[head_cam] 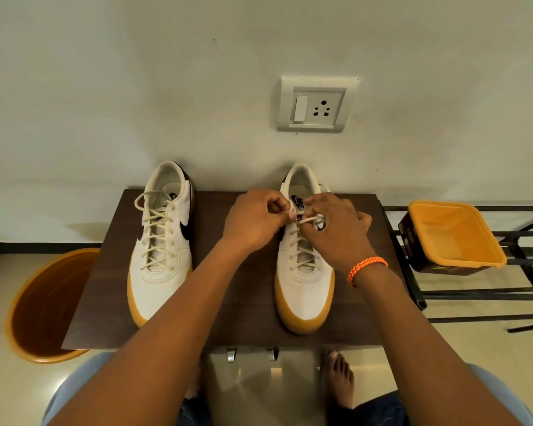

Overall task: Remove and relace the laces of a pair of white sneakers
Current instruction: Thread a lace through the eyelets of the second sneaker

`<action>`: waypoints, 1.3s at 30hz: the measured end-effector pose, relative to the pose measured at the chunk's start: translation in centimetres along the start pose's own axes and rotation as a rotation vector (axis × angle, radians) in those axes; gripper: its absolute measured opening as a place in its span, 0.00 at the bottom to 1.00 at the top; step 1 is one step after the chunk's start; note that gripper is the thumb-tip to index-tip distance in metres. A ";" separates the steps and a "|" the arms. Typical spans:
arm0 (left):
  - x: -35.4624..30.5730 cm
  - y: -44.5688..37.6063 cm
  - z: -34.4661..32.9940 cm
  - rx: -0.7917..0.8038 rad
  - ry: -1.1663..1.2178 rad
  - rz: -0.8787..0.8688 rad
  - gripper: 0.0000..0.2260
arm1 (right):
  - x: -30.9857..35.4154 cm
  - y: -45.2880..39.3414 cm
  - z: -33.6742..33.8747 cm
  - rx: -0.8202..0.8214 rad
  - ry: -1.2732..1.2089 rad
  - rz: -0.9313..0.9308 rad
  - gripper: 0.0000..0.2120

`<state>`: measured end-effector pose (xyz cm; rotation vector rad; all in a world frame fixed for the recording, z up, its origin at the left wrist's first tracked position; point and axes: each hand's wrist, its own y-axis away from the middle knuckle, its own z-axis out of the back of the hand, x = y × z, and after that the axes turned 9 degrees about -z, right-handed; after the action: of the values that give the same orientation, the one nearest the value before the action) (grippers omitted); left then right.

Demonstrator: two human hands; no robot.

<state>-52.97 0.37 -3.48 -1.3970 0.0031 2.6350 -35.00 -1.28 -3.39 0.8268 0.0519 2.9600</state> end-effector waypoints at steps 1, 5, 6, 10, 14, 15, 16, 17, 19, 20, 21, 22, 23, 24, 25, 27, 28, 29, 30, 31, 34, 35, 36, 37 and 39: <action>-0.1 0.0 0.0 -0.008 0.043 0.012 0.05 | 0.0 0.0 0.0 -0.002 0.013 0.001 0.06; -0.8 -0.3 1.2 -0.112 0.303 0.050 0.02 | 0.2 0.2 0.1 -0.009 0.030 0.007 0.02; -0.8 -0.4 1.8 -0.153 0.383 0.049 0.02 | 0.3 0.2 0.2 -0.004 0.033 0.007 0.01; -0.6 -0.7 3.0 -0.242 0.541 0.029 0.03 | 0.4 0.5 0.3 0.015 0.071 0.013 0.03; -0.7 -0.8 2.6 -0.243 0.578 0.064 0.03 | 0.4 0.6 0.6 0.034 0.079 0.021 0.03; -0.7 -0.8 2.6 -0.249 0.586 0.074 0.03 | 0.4 0.6 0.6 0.038 0.074 0.026 0.04; -0.7 -0.8 2.7 -0.256 0.596 0.080 0.04 | 0.3 0.6 0.7 0.044 0.068 0.032 0.04; -0.8 -0.8 2.7 -0.260 0.606 0.083 0.04 | 0.3 0.6 0.7 0.053 0.058 0.037 0.06; -0.7 -0.8 2.8 -0.265 0.600 0.102 0.04 | 0.3 0.5 1.0 0.068 0.001 0.046 0.14; -0.5 -0.9 2.8 -0.272 0.579 0.131 0.05 | 0.5 0.6 1.2 0.056 -0.053 0.044 0.17; -0.2 -0.9 2.8 -0.283 0.545 0.171 0.06 | 0.6 0.5 1.4 0.024 -0.103 0.036 0.17; 0.1 -0.9 2.7 -0.297 0.498 0.221 0.06 | 0.6 0.4 1.7 -0.021 -0.123 0.026 0.16; 0.6 -0.9 2.7 -0.305 0.440 0.269 0.07 | 0.5 0.4 1.9 -0.050 -0.108 0.013 0.15; 1.0 -0.9 2.6 -0.302 0.372 0.309 0.07 | 0.4 0.3 2.1 -0.056 -0.071 0.000 0.14; 1.4 -0.9 2.5 -0.289 0.308 0.338 0.07 | 0.1 0.2 2.2 -0.039 -0.030 -0.018 0.13; 1.9 -0.8 2.4 -0.246 0.188 0.378 0.07 | -0.5 0.1 2.3 0.044 0.020 -0.092 0.09; 2.1 -0.8 2.3 -0.227 0.122 0.390 0.06 | -0.9 0.0 2.5 0.100 0.025 -0.138 0.07; 2.0 -0.7 2.3 -0.221 0.048 0.398 0.07 | -1.2 -0.1 2.6 0.152 0.013 -0.173 0.06; 1.9 -0.5 2.2 -0.236 -0.039 0.386 0.10 | -1.4 -0.2 2.9 0.195 -0.023 -0.192 0.06; 1.6 -0.4 2.1 -0.265 -0.127 0.345 0.12 | -1.3 -0.1 3.3 0.233 -0.087 -0.198 0.06; -0.2 0.2 1.9 -0.236 -0.116 0.123 0.16 | -0.3 0.4 4.9 0.367 -0.454 -0.211 0.11; -1.2 0.4 1.5 -0.151 -0.008 0.075 0.20 | -0.1 0.5 5.3 0.412 -0.590 -0.209 0.13; -2.4 0.7 1.1 -0.055 0.121 0.059 0.22 | 0.0 0.6 5.7 0.446 -0.708 -0.199 0.14; -3.3 1.0 0.6 0.018 0.244 0.056 0.24 | 0.0 0.5 5.9 0.467 -0.800 -0.183 0.14; -4.3 1.3 -0.4 0.089 0.423 0.076 0.22 | -0.2 0.5 6.0 0.478 -0.905 -0.158 0.10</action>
<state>-50.49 -1.54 -0.24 -1.9224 0.2241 2.3083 -31.75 -1.71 1.71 2.0010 0.7328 2.1760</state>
